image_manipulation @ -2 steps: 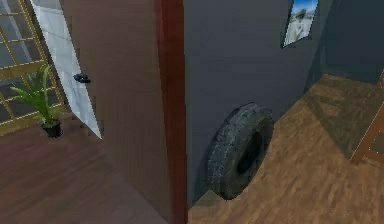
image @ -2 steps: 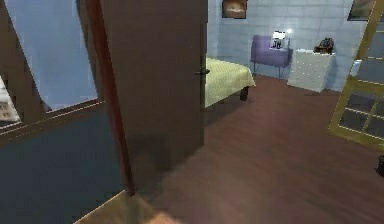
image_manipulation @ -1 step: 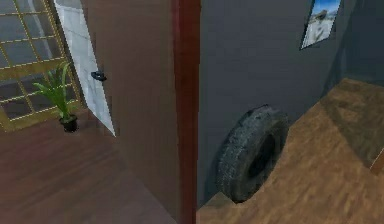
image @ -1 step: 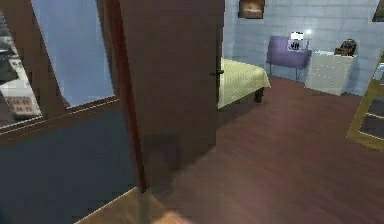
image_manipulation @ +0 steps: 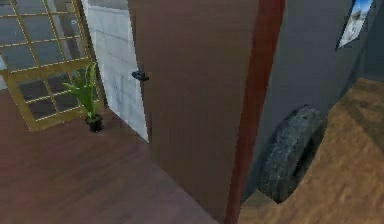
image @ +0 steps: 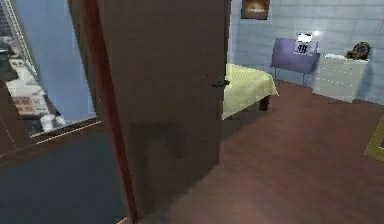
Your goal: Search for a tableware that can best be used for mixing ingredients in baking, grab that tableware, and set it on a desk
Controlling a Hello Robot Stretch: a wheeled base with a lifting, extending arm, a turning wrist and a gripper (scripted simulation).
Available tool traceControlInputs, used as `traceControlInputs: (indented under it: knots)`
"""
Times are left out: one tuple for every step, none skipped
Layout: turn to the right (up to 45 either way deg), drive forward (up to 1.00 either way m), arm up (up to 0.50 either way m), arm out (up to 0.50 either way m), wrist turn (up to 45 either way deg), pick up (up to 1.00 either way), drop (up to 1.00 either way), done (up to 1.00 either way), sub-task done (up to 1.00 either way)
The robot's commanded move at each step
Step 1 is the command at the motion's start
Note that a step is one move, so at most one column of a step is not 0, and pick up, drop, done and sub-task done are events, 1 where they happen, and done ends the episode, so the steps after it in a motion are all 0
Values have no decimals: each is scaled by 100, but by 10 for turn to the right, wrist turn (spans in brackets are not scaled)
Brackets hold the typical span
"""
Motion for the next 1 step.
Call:
traceControlInputs:
  knots:
    - [330, 0, 0, 0, 0, 0, 0, 0, 0]
